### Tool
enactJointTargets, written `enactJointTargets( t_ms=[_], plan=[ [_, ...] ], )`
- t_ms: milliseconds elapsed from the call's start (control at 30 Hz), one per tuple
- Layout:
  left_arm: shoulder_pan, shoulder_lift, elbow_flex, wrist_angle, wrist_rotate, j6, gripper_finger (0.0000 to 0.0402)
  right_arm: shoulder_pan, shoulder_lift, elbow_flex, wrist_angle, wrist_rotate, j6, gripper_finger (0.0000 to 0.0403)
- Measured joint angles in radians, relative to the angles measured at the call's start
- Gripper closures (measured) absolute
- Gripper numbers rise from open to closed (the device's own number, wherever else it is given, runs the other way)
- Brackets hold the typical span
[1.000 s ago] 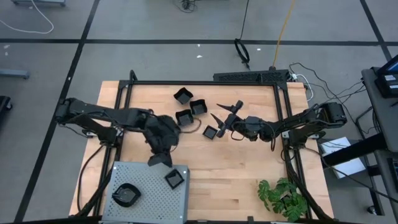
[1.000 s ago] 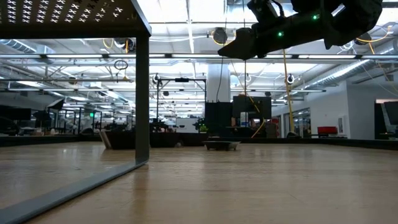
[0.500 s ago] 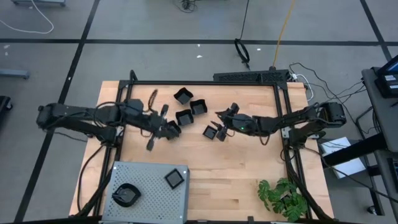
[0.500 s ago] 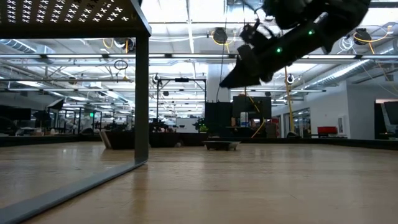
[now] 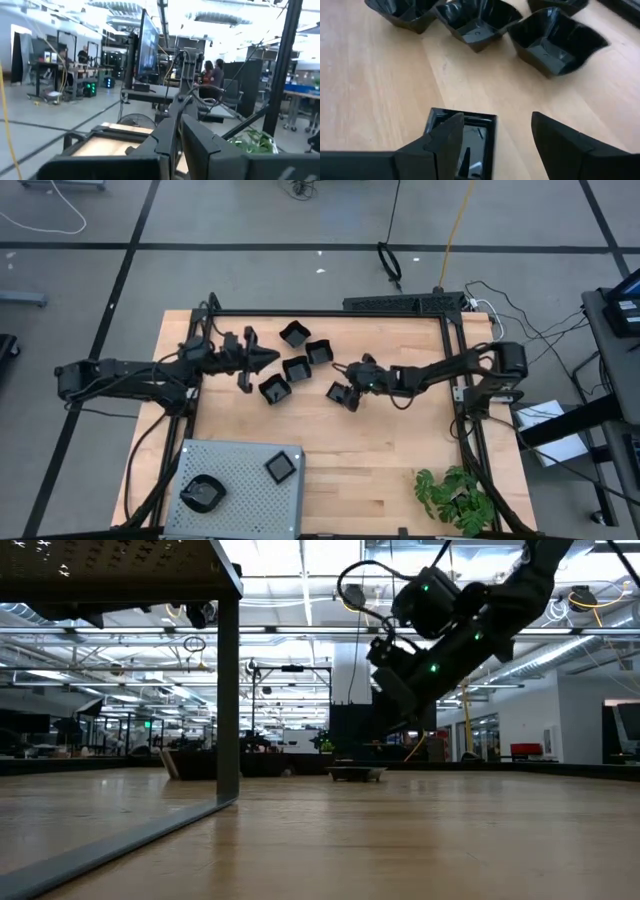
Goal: Pick & Place Mini shaped plates
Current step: Stack the square plate on top of the other square plate on the shelf
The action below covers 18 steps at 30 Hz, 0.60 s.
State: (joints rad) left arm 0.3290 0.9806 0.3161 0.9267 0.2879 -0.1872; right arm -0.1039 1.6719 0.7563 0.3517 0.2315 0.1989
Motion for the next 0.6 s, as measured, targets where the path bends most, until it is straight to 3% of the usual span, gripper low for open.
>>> enactJointTargets(
  t_ms=[400,600],
  plan=[
    [-0.017,0.001,0.0,-0.051,-0.001,-0.089,0.0369,-0.001,0.143,0.001,0.063,-0.001,-0.019,0.0184],
    [-0.017,0.001,0.0,-0.044,-0.001,-0.135,0.0369,-0.001,0.133,0.001,0.055,-0.001,-0.034,0.0235]
  ],
)
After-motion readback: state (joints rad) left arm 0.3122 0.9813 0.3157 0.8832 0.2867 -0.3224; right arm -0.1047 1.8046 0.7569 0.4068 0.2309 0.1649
